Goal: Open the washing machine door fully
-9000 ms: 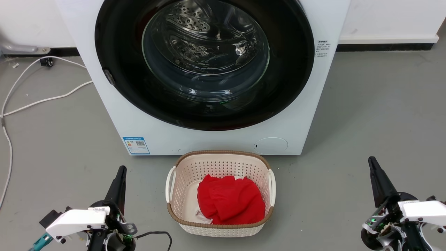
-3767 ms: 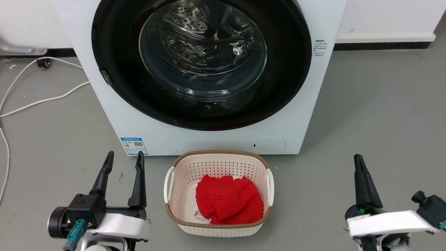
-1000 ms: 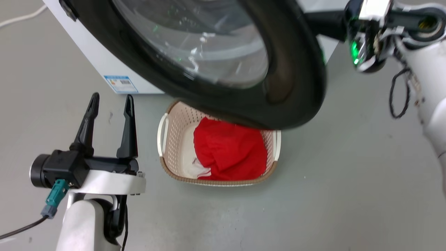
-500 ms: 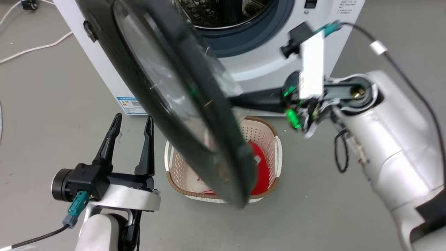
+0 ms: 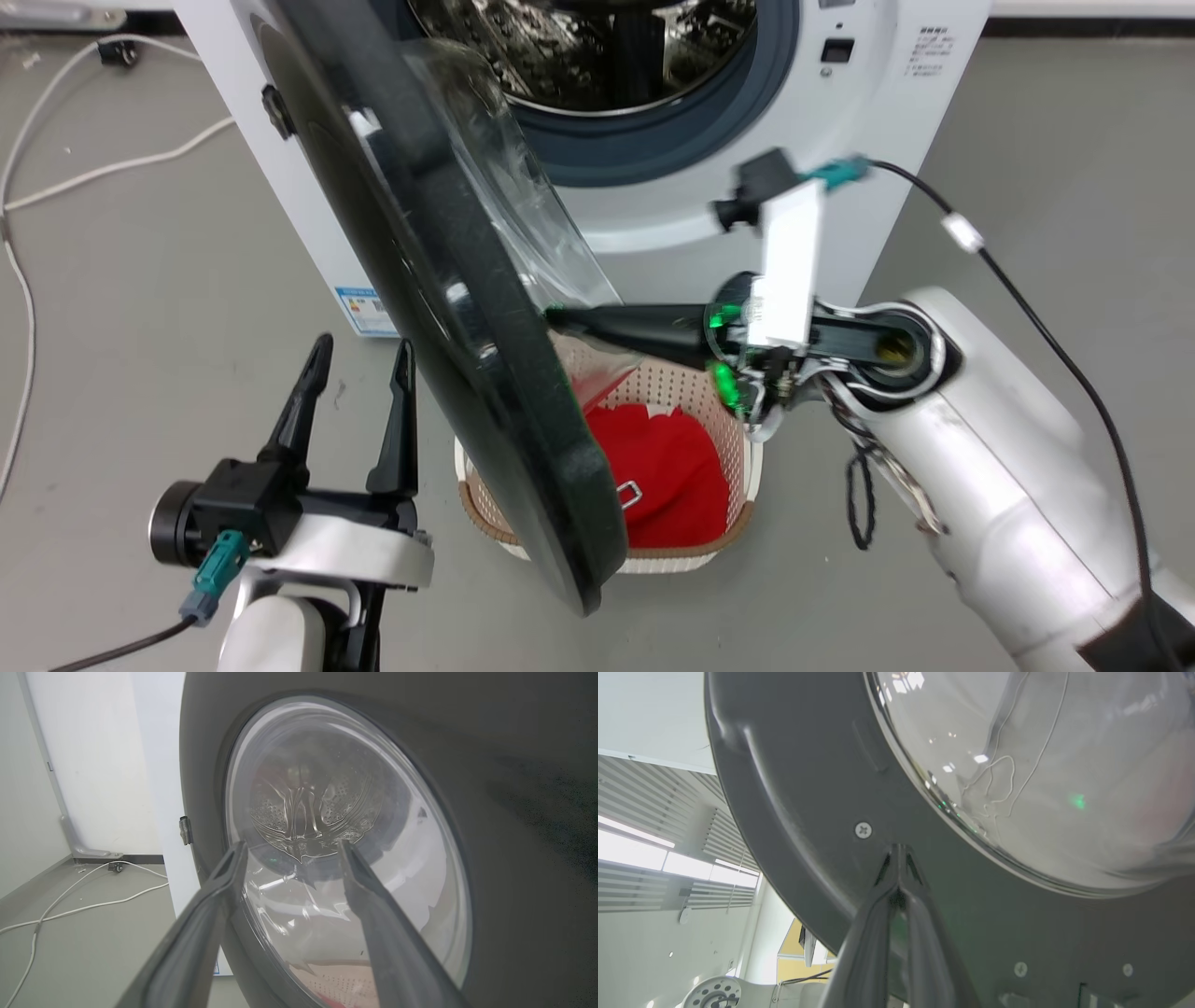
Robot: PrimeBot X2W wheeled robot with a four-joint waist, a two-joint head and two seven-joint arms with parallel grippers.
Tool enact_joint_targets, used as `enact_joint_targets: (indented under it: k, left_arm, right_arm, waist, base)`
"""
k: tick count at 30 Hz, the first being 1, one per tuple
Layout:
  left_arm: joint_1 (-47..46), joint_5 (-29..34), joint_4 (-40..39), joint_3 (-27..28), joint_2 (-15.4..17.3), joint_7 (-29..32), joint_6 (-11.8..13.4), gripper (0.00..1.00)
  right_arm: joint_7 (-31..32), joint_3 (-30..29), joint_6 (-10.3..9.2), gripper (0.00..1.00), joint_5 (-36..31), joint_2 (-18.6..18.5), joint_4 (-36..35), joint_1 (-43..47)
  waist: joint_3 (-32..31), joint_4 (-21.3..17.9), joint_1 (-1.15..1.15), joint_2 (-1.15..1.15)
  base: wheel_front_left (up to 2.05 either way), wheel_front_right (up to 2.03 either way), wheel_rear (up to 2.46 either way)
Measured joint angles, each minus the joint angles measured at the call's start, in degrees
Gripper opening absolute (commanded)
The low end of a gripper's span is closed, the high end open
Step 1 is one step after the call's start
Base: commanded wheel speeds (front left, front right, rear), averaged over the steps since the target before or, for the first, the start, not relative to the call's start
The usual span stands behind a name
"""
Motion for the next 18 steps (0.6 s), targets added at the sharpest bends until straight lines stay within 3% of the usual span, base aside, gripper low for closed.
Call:
enact_joint_targets:
  k: [7,10,12,13,18]
  left_arm:
    - [3.04,0.02,0.65,0.77,-0.52,0.00,0.00,1.00]
    - [4.46,0.11,0.81,1.41,-0.71,0.00,0.00,1.00]
    - [5.40,0.12,0.85,1.93,-0.79,0.00,0.00,1.00]
    - [6.55,0.18,0.80,2.57,-0.90,0.00,0.00,1.00]
    - [7.20,0.59,0.57,3.50,-1.03,0.00,0.00,1.00]
  right_arm:
    - [-16.48,-7.13,0.00,0.03,-0.65,-3.49,-3.82,8.75]
    - [-23.09,-10.03,0.00,1.00,-1.08,-5.10,-6.03,13.45]
    - [-27.44,-11.73,0.00,1.00,-1.66,-5.81,-7.84,17.06]
    - [-34.72,-13.68,0.00,1.00,-3.91,-6.49,-10.27,22.03]
    - [-47.44,-15.82,0.00,1.00,-10.33,-7.24,-14.47,28.99]
  waist:
    - [-3.74,-0.31,-0.01,0.00]
    - [-5.37,-0.67,0.00,0.00]
    - [-6.42,-0.97,-0.01,0.00]
    - [-7.60,-1.57,-0.01,0.00]
    - [-8.20,-2.26,-0.01,0.00]
  base:
    - [0.00,0.00,0.00]
    - [0.00,0.00,0.00]
    - [0.00,0.00,0.00]
    - [0.00,0.00,0.00]
    - [0.00,0.00,0.00]
